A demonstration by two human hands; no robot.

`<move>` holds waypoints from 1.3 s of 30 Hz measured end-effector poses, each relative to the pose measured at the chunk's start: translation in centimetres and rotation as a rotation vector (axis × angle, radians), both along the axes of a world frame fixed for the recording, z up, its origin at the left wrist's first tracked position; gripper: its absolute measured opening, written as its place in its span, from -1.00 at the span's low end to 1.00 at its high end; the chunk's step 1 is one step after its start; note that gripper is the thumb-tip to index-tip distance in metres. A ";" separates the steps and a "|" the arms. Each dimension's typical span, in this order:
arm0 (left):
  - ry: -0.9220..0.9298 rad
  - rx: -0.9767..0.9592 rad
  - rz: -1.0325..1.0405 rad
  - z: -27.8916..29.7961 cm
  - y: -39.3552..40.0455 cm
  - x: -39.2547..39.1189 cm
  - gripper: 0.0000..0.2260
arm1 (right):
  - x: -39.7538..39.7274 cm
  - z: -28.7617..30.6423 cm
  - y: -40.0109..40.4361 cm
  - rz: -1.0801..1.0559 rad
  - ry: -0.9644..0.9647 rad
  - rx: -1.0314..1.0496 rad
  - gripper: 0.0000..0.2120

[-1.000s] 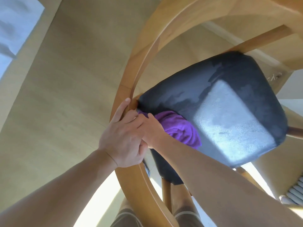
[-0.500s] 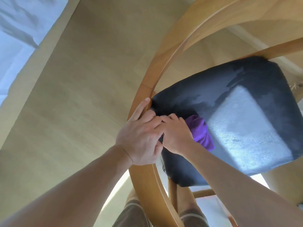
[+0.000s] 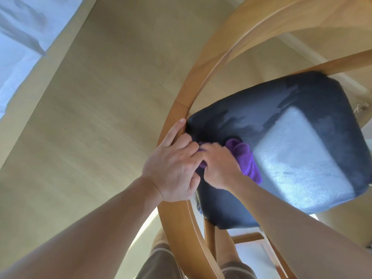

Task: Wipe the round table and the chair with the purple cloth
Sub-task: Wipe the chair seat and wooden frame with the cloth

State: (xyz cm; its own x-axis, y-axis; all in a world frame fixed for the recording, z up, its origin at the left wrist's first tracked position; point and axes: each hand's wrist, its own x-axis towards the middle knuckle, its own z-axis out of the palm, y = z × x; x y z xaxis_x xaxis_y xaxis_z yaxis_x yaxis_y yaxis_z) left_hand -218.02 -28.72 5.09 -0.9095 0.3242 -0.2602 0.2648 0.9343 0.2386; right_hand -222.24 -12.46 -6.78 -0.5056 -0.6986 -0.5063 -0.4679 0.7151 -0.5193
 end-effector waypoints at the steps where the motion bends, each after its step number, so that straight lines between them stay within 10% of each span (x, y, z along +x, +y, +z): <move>1: -0.015 -0.009 0.001 -0.1 -0.1 0.0 -0.79 | -1.4 -0.4 -0.1 -0.194 0.041 0.004 -0.60; 5: -0.066 -0.070 -0.012 -0.2 -0.2 0.1 -0.76 | -5.2 -1.4 -0.2 -0.573 0.080 0.186 -0.23; 13: -0.045 -0.053 -0.023 0.1 -0.1 -0.1 -0.78 | -3.8 -1.4 -0.8 0.158 0.036 -0.036 -0.39; 19: -0.074 -0.077 -0.016 0.1 0.0 0.0 -0.76 | -10.4 -2.9 -4.7 -0.575 -0.080 -0.024 -0.36; 29: -0.090 -0.045 -0.016 -0.1 -0.1 0.0 -0.78 | -7.8 -2.6 -4.9 0.052 0.166 0.012 -0.61; 39: -0.140 -0.041 -0.021 0.3 -0.3 -0.5 -0.84 | -15.0 -2.3 0.7 -0.617 0.216 0.285 -0.47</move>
State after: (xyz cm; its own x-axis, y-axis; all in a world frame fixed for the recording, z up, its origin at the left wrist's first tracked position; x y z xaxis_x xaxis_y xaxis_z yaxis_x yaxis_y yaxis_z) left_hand -218.50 -28.98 5.38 -0.8566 0.3288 -0.3976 0.2508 0.9388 0.2361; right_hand -237.19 -11.72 -9.05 -0.8759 -0.1081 -0.4703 -0.0054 0.9767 -0.2145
